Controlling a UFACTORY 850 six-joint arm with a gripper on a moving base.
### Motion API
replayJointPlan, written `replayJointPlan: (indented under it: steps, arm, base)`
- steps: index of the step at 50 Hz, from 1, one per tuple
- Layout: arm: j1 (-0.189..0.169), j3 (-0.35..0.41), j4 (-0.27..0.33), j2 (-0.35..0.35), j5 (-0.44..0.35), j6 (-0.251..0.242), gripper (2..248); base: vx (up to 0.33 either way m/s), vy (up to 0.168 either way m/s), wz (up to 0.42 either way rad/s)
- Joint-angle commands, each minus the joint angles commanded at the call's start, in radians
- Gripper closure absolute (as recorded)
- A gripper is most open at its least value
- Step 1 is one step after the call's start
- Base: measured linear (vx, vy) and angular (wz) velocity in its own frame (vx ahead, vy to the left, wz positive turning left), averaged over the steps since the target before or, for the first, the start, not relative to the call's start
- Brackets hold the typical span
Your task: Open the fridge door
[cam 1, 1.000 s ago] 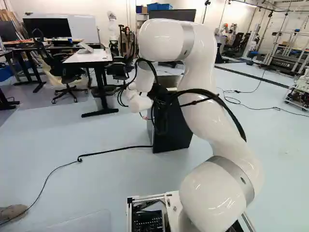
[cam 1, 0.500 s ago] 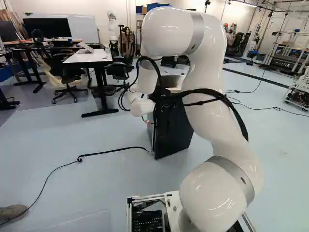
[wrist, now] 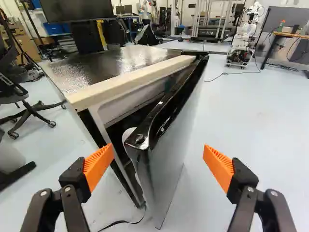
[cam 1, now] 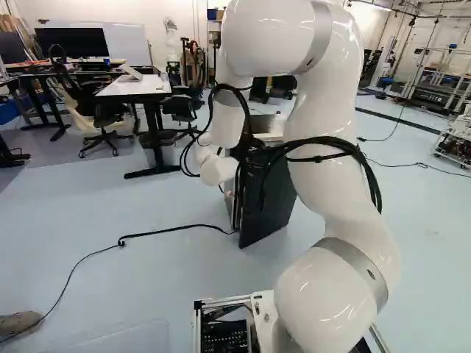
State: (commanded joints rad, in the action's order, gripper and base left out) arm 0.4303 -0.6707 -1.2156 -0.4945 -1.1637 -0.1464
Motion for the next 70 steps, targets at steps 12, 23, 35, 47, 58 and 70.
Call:
replayJointPlan:
  steps: [12, 23, 35, 47, 58, 70]
  arm:
    - [-0.011, 0.042, -0.016, 0.027, -0.029, 0.000, 3]
    - [-0.029, 0.075, -0.032, 0.048, -0.051, 0.000, 3]
    - [-0.055, 0.117, -0.056, 0.074, -0.060, 0.000, 3]
    - [-0.085, 0.156, -0.096, 0.099, -0.061, 0.000, 3]
    - [-0.115, 0.188, -0.141, 0.119, -0.061, 0.000, 3]
    - [-0.153, 0.218, -0.199, 0.138, -0.061, 0.000, 3]
  base:
    - [0.000, 0.000, 0.000]
    - [0.000, 0.000, 0.000]
    - [0.000, 0.000, 0.000]
    - [0.000, 0.000, 0.000]
    - [0.000, 0.000, 0.000]
    - [0.000, 0.000, 0.000]
